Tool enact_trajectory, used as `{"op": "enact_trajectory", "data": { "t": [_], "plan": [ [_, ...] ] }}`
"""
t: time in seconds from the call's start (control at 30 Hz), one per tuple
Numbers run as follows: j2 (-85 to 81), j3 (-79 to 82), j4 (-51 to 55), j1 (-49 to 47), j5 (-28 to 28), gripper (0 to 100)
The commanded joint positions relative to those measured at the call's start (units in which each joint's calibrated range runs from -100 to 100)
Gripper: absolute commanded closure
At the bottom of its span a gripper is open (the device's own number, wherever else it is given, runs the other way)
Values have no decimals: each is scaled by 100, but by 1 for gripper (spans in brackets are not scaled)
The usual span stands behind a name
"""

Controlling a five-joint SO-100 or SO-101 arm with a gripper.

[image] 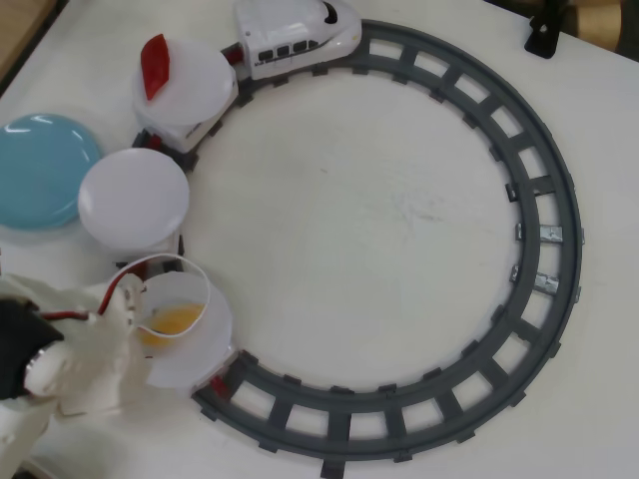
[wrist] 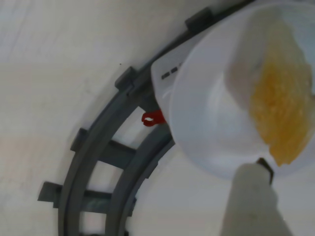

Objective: Pick up the sushi from the Shinkansen and put it on the blue dish

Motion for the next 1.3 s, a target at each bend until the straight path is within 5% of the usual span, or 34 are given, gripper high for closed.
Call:
{"op": "enact_trajectory", "data": {
  "t": [0.0, 0.7, 1.27],
  "plan": [
    [-72, 167, 41, -43, 81, 74],
    [683, 537, -1225, -1240, -29, 74],
    [2010, -410, -1624, -1276, -29, 74]
  ]
}}
